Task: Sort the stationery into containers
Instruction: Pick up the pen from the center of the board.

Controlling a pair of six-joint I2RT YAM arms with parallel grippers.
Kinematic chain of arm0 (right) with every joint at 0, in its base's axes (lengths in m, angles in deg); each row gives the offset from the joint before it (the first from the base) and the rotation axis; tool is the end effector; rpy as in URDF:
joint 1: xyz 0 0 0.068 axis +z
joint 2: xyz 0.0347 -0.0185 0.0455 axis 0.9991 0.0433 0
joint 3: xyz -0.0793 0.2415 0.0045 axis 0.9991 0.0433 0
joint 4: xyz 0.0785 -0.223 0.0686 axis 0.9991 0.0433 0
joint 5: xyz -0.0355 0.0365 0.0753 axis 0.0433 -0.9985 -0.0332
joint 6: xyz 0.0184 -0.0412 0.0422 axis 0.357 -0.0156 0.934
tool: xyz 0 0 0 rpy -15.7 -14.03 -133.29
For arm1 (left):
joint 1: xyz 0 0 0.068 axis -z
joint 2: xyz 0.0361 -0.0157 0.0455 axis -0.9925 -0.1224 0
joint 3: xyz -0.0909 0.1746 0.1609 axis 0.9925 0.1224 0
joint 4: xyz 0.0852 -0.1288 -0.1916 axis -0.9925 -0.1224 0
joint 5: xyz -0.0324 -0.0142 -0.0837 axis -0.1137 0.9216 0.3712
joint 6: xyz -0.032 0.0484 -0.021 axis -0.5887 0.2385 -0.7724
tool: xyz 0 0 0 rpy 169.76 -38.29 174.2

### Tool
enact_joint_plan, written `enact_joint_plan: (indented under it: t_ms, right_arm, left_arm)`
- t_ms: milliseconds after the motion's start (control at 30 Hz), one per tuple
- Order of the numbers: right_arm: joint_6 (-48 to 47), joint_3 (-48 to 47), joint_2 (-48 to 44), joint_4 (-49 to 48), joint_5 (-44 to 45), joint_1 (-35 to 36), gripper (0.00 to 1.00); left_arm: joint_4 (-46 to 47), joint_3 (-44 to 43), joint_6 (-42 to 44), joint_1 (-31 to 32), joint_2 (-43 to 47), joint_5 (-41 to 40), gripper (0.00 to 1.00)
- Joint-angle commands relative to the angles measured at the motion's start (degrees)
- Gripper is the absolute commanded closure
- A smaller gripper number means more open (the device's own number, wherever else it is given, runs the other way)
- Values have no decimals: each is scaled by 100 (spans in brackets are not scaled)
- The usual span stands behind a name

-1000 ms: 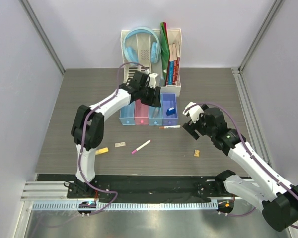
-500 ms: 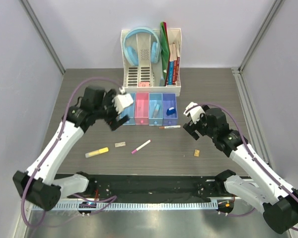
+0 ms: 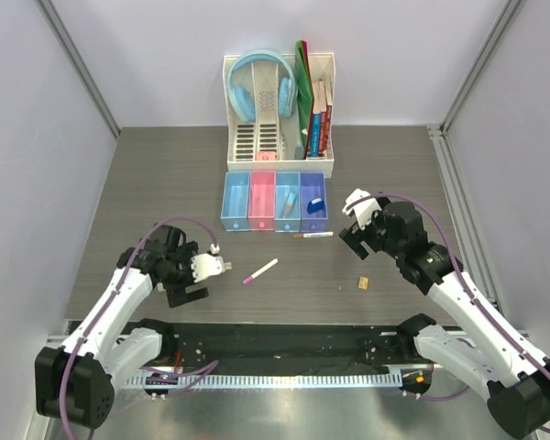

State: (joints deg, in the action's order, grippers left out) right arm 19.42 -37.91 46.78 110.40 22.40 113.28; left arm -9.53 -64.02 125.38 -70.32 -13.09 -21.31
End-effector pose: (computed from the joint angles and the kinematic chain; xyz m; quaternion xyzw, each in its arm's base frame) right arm 0.1743 0.0827 0.2653 -0.3923 0.7777 -0.0241 0.4906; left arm 0.1469 -0.0432 0.1860 0.5845 0.7863 -0.0322 0.1974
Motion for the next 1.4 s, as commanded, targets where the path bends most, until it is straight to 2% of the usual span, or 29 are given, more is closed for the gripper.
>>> enact_joint_plan:
  t_ms: [0, 167, 333, 600, 733, 767, 833, 900, 1000, 1033, 1100, 1133, 1300, 1367]
  right_arm:
    - [96, -36, -116, -91, -75, -18, 7]
    - [140, -54, -116, -56, -84, -9, 7]
    - [131, -62, -108, -30, -84, -10, 7]
    - [96, -89, 68, -39, -75, -9, 7]
    - [113, -98, 42, -39, -75, -10, 7]
    - [113, -89, -2, -30, -75, -9, 7]
    - [140, -97, -2, -30, -75, -9, 7]
    - [149, -106, -20, -30, -84, -9, 7]
    - [157, -106, -29, -39, -84, -18, 7]
    - [157, -106, -29, -39, -84, -10, 7]
    - [157, -106, -37, -39, -84, -9, 7]
    - [157, -106, -37, -39, -75, -9, 7]
    - [166, -115, -2, -56, -75, -18, 7]
    - [175, -133, -2, -65, -75, -9, 7]
  left_arm:
    - [364, 457, 421, -43, 32, -98, 0]
    - [987, 608, 509, -87, -442, -28, 0]
    - [1112, 231, 474, -279, -1171, 148, 0]
    - [1357, 230, 439, -368, -1120, 228, 0]
    - [1437, 239, 430, -377, -1549, 210, 3]
    - [1393, 126, 421, -377, -1916, 184, 12]
    - [1297, 11, 430, -368, -2164, 131, 23]
    - [1270, -173, 377, -394, -2446, 148, 28]
    - [1208, -349, 325, -394, -2701, 183, 50]
    - [1182, -385, 324, -386, -2754, 192, 63]
    - [1068, -499, 307, -394, -2833, 201, 80]
    - [1033, -534, 307, -386, -2842, 210, 99]
    - [490, -885, 272, -394, -2737, 464, 100]
    - [199, -1297, 193, -377, -2667, 814, 100]
